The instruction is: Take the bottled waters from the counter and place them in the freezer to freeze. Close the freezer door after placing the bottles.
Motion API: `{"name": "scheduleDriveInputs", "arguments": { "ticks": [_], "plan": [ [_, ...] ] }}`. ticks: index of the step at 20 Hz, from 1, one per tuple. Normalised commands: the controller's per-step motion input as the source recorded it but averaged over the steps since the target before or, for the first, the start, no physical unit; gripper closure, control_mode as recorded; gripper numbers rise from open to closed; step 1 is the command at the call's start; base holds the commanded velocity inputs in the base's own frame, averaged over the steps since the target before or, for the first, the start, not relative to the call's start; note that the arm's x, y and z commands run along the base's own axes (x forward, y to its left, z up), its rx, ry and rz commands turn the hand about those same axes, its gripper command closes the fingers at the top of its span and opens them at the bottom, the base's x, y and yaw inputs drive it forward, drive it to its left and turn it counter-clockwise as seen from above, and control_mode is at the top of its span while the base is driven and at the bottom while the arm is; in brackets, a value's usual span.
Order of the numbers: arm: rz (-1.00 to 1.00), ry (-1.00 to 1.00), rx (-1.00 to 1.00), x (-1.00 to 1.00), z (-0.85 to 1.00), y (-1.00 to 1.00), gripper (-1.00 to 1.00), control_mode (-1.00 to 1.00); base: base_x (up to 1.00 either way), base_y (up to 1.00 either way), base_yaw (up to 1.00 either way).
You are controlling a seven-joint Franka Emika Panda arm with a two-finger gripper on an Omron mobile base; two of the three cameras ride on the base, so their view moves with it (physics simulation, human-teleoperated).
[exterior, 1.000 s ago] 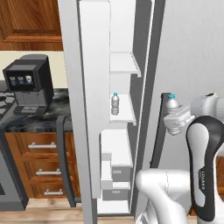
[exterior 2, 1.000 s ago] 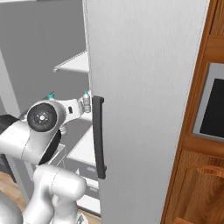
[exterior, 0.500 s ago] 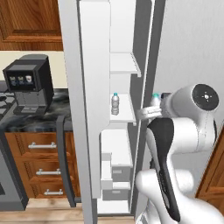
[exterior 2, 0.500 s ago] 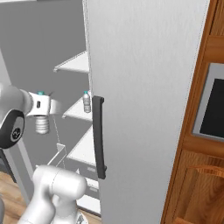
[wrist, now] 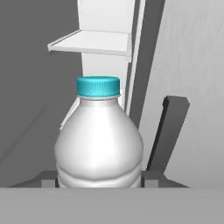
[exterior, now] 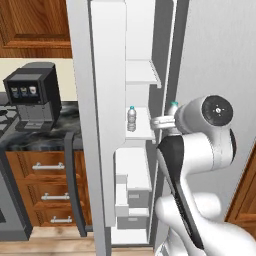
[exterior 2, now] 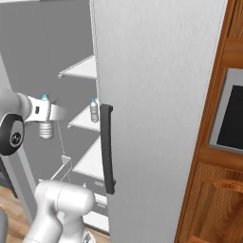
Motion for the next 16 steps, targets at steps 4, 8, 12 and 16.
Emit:
{"name": "scheduleDriveInputs", "arguments": {
  "ticks": [4, 8, 12, 16],
  "plan": [
    [0.1, 0.03, 0.0, 0.36, 0.0, 0.0, 1.0, -1.0, 0.0, 0.0, 0.0],
    [0.17, 0.08, 0.03, 0.33, 0.07, 0.0, 1.0, -1.0, 0.0, 0.0, 0.0],
    [0.05, 0.03, 0.0, 0.28, 0.16, 0.18, 1.0, -1.0, 0.0, 0.0, 0.0],
    [-0.01, 0.0, 0.0, 0.32, 0.03, 0.22, 1.0, -1.0, 0.0, 0.0, 0.0]
  ]
}}
